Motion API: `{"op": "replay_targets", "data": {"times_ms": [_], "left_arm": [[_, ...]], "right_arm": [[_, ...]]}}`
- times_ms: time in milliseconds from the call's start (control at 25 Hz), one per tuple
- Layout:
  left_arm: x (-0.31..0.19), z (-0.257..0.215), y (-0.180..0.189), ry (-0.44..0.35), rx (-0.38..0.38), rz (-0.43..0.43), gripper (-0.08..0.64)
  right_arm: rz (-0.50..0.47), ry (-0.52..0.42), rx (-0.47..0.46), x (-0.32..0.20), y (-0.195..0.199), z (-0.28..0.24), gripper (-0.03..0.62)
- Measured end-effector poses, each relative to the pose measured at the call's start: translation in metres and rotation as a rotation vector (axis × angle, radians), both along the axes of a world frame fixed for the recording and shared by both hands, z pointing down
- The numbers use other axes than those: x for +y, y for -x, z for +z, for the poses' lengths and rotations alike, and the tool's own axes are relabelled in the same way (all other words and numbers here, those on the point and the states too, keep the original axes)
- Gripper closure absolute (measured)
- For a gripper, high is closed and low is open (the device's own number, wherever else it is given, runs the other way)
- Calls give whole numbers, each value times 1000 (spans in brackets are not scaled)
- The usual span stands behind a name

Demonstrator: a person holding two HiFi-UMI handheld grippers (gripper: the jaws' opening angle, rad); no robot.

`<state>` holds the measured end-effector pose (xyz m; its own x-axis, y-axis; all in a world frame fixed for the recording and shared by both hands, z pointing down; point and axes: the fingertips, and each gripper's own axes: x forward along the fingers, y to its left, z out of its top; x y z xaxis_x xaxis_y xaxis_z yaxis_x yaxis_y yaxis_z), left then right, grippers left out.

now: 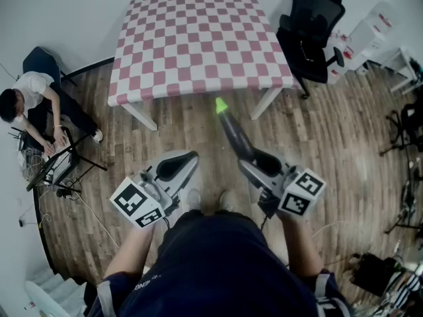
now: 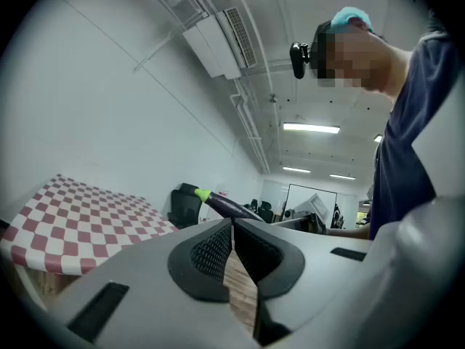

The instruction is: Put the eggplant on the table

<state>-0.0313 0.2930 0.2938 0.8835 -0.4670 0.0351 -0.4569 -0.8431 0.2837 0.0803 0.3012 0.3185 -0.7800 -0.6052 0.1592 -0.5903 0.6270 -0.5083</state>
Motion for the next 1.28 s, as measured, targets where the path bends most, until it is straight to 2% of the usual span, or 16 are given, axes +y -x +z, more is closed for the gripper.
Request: {"op": "replay_targets", "data": {"times_ms": [400,720,960,1080,1280], "left_arm": [[0,-3,-19,-11,-6,-18,526],[4,-7,-54,-38,-10,-54,526],[9,-9,-58,-42,-12,-73,526],[8,-16,-75,-43,-19,-75,526],[-13,-6,-96,-48,-19,-64,526]], "right_arm": [[-2,-14,-20,-3,-22,-6,405],[-29,-39,-27,-3,-63,-9,405],[-16,-42,-35,2,-82,-12,405],[-7,-37,-46,1,-104,-18,405],[2,-36,-48,-19,-123,-6,405]]}}
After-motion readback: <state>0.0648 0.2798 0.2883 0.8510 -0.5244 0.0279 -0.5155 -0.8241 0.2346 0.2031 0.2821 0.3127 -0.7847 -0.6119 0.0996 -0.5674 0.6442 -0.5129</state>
